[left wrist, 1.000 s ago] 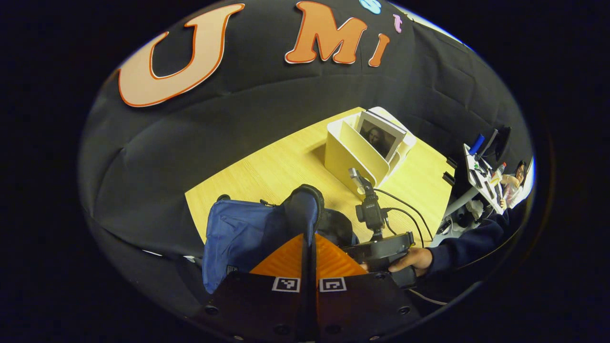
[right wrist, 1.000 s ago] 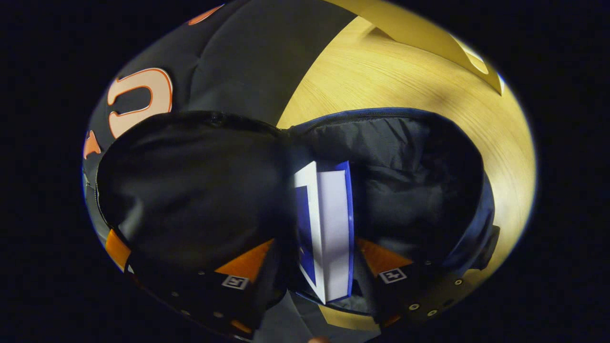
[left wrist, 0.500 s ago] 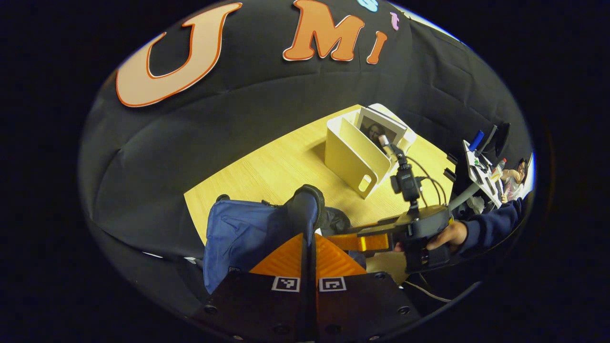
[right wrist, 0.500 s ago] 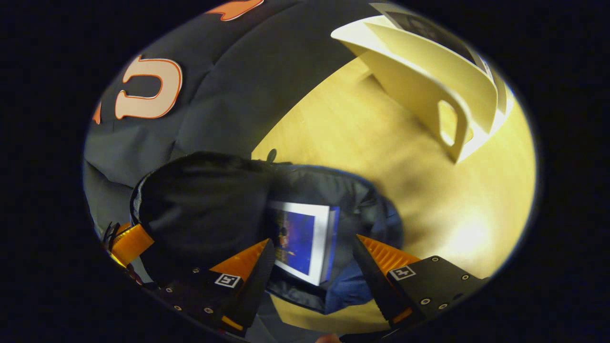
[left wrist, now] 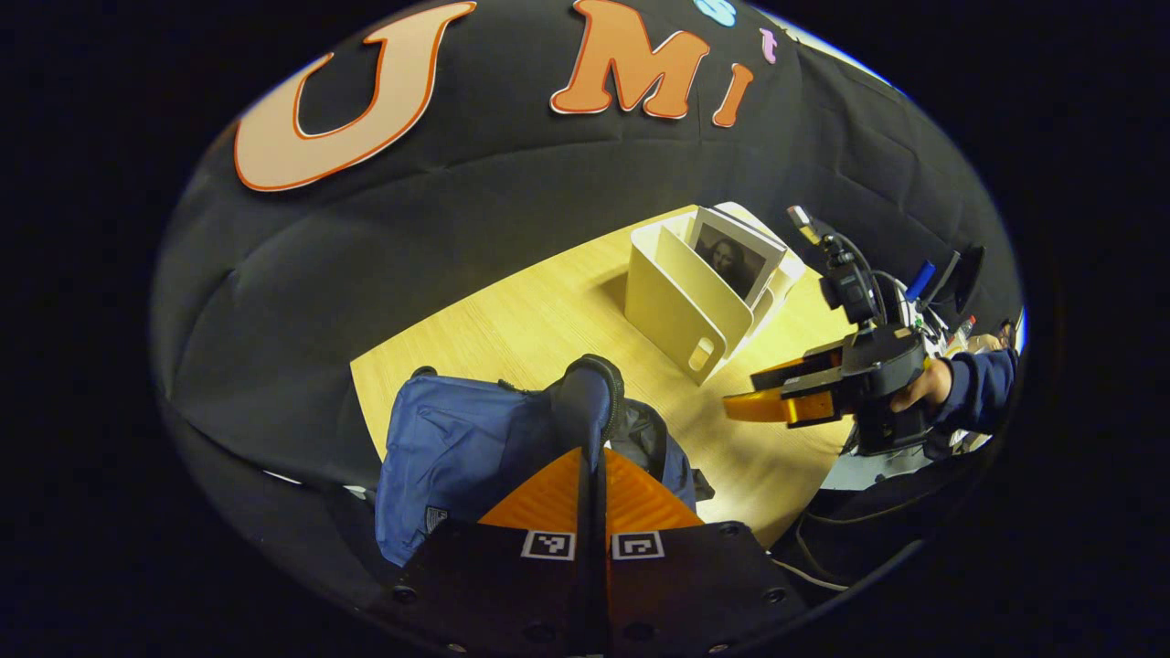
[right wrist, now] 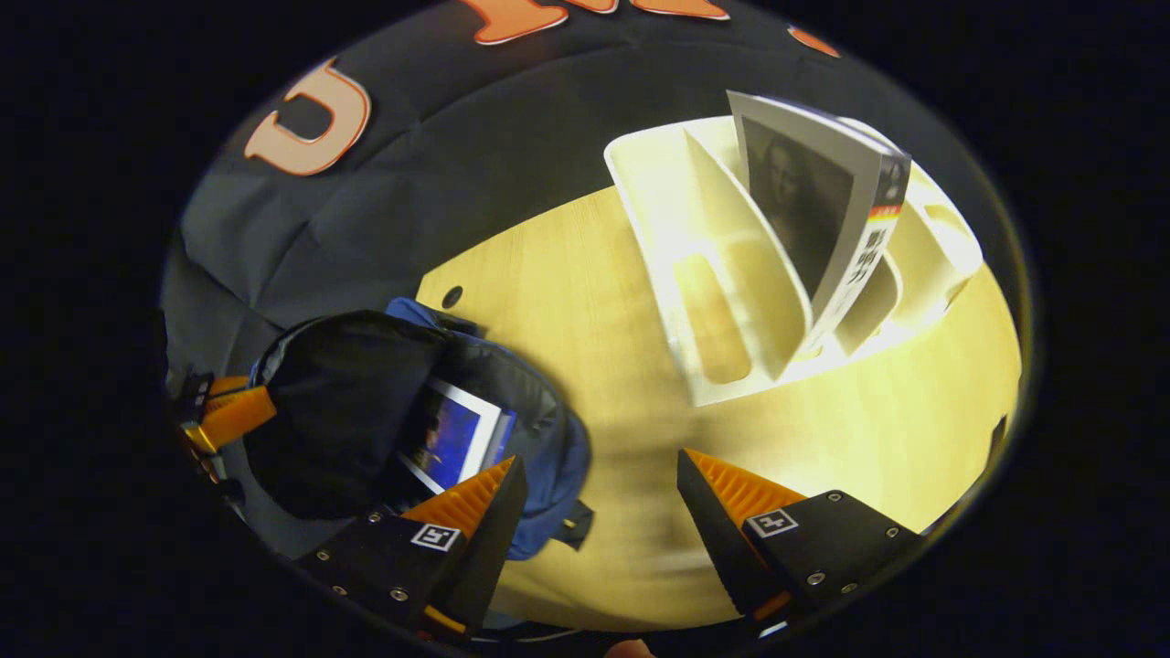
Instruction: Open the schoolbag, grab two books from the bookshelf and put them into the schoolbag.
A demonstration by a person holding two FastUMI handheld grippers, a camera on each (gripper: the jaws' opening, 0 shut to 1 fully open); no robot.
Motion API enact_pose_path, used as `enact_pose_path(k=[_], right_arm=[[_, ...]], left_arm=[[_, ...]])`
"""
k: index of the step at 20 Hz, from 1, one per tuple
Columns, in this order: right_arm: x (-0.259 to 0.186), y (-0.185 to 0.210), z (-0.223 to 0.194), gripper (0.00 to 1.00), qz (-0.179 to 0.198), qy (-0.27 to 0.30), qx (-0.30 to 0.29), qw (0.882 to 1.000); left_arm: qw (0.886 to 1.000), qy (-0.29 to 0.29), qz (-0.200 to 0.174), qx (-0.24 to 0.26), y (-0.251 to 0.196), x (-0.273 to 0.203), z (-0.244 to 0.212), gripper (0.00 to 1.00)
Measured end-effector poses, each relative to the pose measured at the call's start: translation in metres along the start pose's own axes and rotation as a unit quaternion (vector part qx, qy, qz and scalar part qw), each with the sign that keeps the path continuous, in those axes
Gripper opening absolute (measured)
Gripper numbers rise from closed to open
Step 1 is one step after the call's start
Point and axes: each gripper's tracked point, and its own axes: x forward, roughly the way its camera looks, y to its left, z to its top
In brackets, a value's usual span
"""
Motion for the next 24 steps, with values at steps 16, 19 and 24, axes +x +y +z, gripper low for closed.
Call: enact_pose_path(k=[16,19,24], right_arm=[[-0.118,-0.117,0.119,0.98,-0.103,0.058,-0.111,0.987],[-0.119,-0.123,0.149,0.97,-0.111,0.069,-0.117,0.985],[-0.094,-0.120,0.181,0.98,-0.096,0.108,-0.098,0.985]], left_arm=[[0.998,0.003,0.013,-0.057,-0.009,0.019,-0.010,0.01],[0.998,0.003,0.015,-0.068,-0.009,0.023,-0.012,0.01],[0.996,0.005,0.022,-0.085,-0.005,0.025,-0.017,0.01]])
